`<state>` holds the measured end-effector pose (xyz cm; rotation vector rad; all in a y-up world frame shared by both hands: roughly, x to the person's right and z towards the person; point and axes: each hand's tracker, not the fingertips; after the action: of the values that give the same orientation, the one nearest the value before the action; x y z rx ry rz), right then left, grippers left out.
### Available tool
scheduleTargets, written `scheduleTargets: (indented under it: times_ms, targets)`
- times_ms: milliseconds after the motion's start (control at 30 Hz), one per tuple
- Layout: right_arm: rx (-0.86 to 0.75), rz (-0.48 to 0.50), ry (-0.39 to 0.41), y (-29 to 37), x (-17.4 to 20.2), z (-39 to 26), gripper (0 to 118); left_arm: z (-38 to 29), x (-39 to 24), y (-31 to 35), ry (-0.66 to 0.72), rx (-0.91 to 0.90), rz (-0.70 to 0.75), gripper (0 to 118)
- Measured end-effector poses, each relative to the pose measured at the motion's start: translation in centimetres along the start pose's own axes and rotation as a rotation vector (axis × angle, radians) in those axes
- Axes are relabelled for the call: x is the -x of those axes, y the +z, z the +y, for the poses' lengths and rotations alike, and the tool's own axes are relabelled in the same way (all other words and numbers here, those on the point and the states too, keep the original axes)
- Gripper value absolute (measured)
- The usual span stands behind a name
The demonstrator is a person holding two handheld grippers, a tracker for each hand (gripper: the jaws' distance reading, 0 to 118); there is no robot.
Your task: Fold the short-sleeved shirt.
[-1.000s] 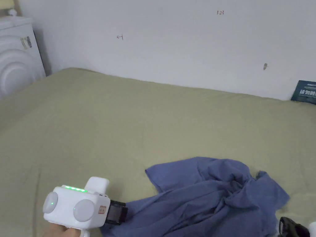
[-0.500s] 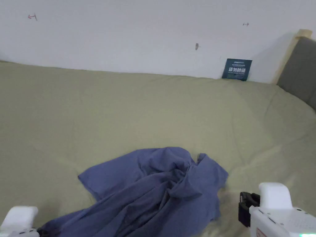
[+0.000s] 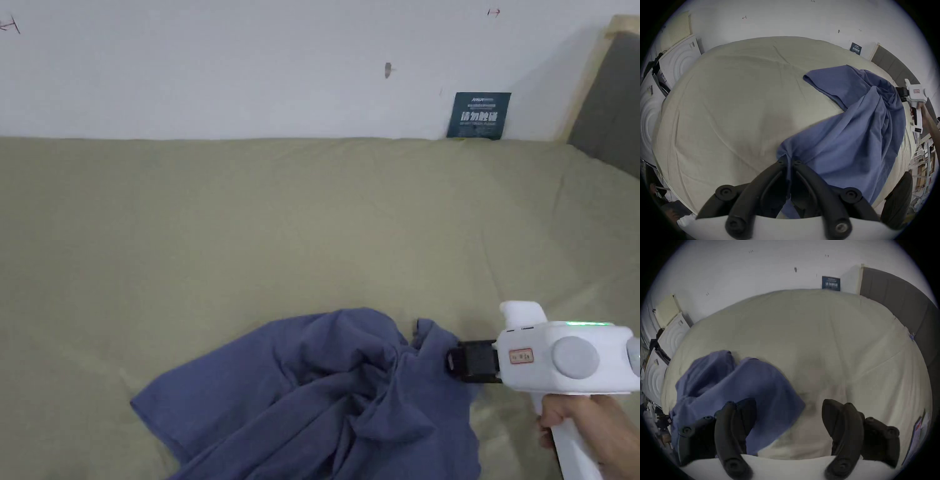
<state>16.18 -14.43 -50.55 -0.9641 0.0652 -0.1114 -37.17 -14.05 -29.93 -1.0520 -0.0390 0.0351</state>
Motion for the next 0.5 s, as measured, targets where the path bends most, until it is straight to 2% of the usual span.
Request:
scheduleTargets:
  times_ms: [67,133,167,200,233,267,300,367,433,500]
  targets:
    - [0.053,-0.001,-0.023,-1.2,0.6,-0.1,88,0.2,0.3,-0.4,-0.001,0.003,0.001,1]
    - [0.055,-0.064,0.075,-1.0,1.5,-0.3,87,0.1,0.4,-0.4,0.014,0.006,-0.006,1]
    - [0.061,-0.083,0.095,-0.3,1.8,-0.1,85,0.4,0.3,-0.5,0.015,0.008,-0.005,1]
    - [0.073,-0.085,0.11,0.7,2.1,0.2,66,0.4,0.4,-0.4,0.014,0.011,-0.004,1]
    - [0.064,-0.061,0.119,1.1,1.5,0.6,24,0.6,0.5,-0.1,0.009,0.015,-0.005,1]
    - [0.036,-0.058,0.129,2.6,1.1,0.7,6,0.7,0.6,0.4,0.015,0.016,-0.007,1]
    - [-0.013,-0.077,0.12,4.6,1.1,0.7,6,1.1,0.7,0.9,0.027,0.01,-0.006,1]
    - [-0.08,-0.024,0.098,8.9,0.7,0.6,5,1.9,1.5,3.0,0.04,-0.042,-0.002,1]
    - [-0.152,-0.051,0.111,13.5,0.2,1.1,6,3.5,2.3,5.9,0.072,-0.122,0.004,1]
    - [-0.221,-0.019,0.104,18.3,-0.3,1.4,5,5.3,3.1,9.9,0.055,-0.218,0.044,1]
